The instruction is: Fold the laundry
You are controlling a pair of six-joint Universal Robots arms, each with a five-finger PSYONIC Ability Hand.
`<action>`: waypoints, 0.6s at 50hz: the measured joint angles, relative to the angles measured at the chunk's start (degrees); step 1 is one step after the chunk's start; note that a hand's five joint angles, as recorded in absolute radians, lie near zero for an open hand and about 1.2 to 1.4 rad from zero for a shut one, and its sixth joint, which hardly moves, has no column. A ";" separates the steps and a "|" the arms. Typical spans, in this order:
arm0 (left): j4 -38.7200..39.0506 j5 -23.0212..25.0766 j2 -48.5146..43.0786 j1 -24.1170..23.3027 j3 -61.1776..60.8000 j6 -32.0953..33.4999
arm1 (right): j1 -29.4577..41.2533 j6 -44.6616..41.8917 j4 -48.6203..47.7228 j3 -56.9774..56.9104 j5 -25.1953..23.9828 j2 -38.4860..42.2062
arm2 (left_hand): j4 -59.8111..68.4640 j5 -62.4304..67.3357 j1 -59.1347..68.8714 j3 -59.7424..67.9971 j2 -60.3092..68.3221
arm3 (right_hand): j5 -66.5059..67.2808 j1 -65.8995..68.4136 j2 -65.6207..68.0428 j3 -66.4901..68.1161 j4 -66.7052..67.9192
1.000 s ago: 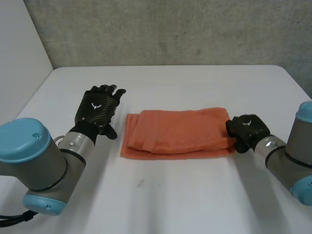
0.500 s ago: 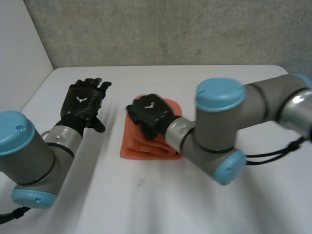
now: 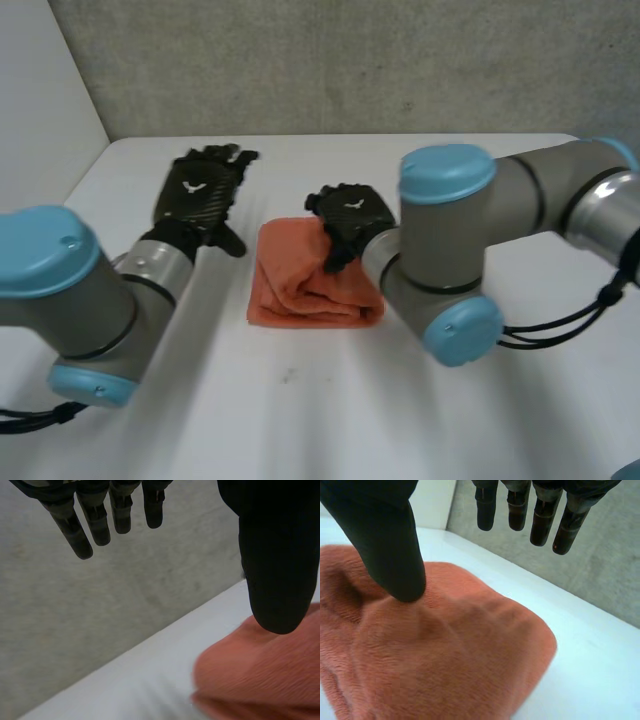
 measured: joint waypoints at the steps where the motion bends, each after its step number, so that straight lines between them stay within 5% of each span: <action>1: -1.57 0.05 -1.23 -0.89 1.63 -1.04 | -0.81 1.07 0.04 0.57 -0.72 -0.45 | 0.01 0.00 0.00 0.00 0.00 | 0.00 0.00 0.00 0.00 0.00; 13: -21.11 -1.45 -18.13 -4.75 18.13 -5.56 | -5.22 4.89 1.84 0.20 -6.29 3.18 | 0.00 0.00 0.00 0.00 0.00 | 0.00 0.00 0.00 0.00 0.00; 30: -22.45 -5.95 -13.01 -2.94 15.40 -3.40 | -6.64 0.69 6.79 -2.07 -5.85 5.63 | 0.01 -0.15 0.00 0.00 0.00 | 0.00 0.00 0.00 0.00 0.00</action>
